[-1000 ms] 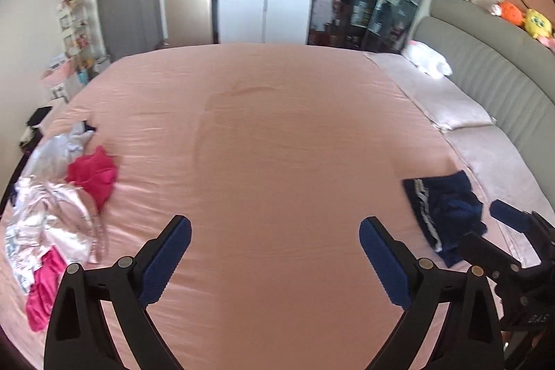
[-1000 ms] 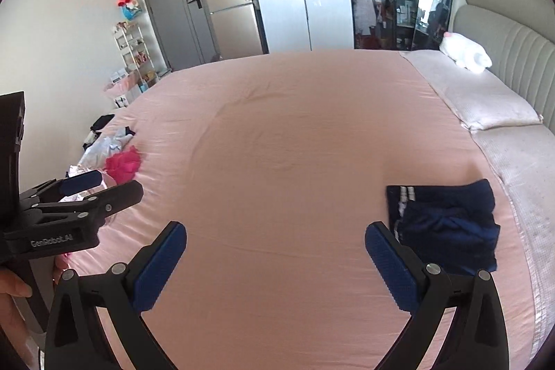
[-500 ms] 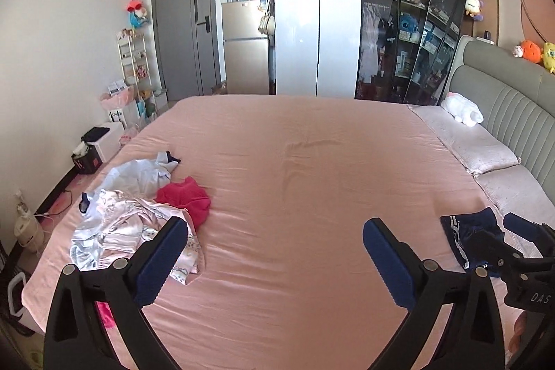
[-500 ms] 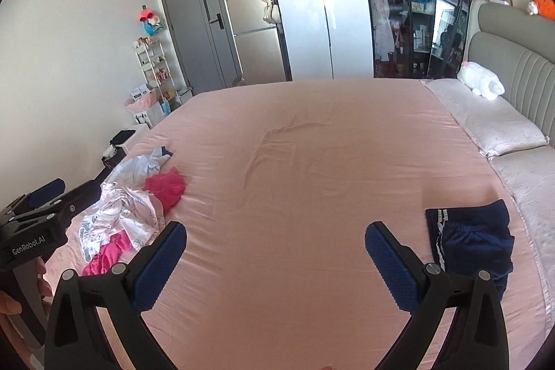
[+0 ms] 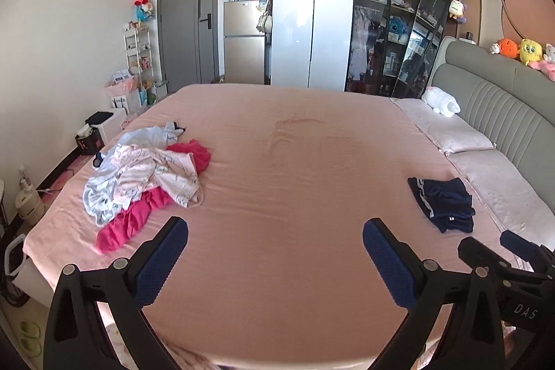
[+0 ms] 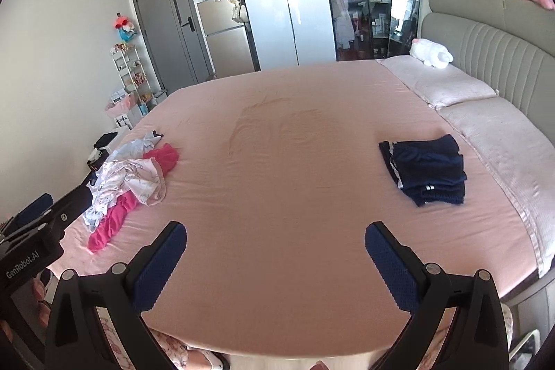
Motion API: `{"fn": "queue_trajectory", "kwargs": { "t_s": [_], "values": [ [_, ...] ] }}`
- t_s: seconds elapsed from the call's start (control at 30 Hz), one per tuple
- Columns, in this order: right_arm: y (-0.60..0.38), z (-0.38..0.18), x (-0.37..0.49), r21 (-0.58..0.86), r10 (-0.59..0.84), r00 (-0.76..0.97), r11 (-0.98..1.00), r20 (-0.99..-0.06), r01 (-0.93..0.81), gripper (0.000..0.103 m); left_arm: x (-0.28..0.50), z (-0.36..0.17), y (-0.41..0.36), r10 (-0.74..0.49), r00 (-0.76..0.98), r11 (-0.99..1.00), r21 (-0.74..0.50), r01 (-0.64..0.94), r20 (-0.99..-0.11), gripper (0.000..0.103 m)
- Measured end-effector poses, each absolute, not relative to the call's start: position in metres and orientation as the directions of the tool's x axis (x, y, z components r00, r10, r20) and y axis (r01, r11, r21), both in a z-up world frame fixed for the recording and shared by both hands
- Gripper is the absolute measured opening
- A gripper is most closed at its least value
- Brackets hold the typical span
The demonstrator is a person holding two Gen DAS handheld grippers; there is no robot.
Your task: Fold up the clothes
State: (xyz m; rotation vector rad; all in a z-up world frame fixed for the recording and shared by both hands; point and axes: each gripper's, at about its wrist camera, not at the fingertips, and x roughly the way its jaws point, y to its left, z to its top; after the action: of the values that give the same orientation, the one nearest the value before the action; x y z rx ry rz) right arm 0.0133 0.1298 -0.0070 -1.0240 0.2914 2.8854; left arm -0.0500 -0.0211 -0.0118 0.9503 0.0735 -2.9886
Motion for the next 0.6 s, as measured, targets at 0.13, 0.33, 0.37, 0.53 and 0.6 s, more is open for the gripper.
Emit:
{"fn": "queue_trajectory", "kwargs": {
  "t_s": [0.13, 0.33, 0.37, 0.53, 0.6],
  "values": [
    [0.122, -0.005, 0.056, 0.102, 0.023, -0.773, -0.988, -0.634, -0.113, 0.103, -0.014, -0.027, -0.025, 0.012, -0.770, -0.996, -0.079, 0.050, -0.638, 0.103],
    [0.106, -0.020, 0.097, 0.075, 0.003, -0.739, -0.994, -0.674, -0.073, 0.103, 0.023, -0.034, -0.027, -0.015, -0.747, -0.998, -0.041, 0.057, -0.665, 0.103],
    [0.104, -0.023, 0.098, 0.078, -0.005, -0.733, -0.995, -0.680, -0.066, 0.103, 0.025, -0.035, -0.027, -0.005, -0.743, -0.997, -0.050, 0.052, -0.670, 0.103],
    [0.087, -0.027, 0.102, 0.060, 0.005, -0.731, -0.996, -0.682, -0.063, 0.103, 0.032, -0.035, -0.023, 0.037, -0.741, -0.998, -0.069, 0.013, -0.671, 0.103],
    [0.085, -0.025, 0.104, 0.050, 0.022, -0.736, -0.996, -0.677, -0.076, 0.103, 0.035, -0.034, -0.020, 0.053, -0.743, -0.997, -0.074, -0.006, -0.667, 0.103]
  ]
}}
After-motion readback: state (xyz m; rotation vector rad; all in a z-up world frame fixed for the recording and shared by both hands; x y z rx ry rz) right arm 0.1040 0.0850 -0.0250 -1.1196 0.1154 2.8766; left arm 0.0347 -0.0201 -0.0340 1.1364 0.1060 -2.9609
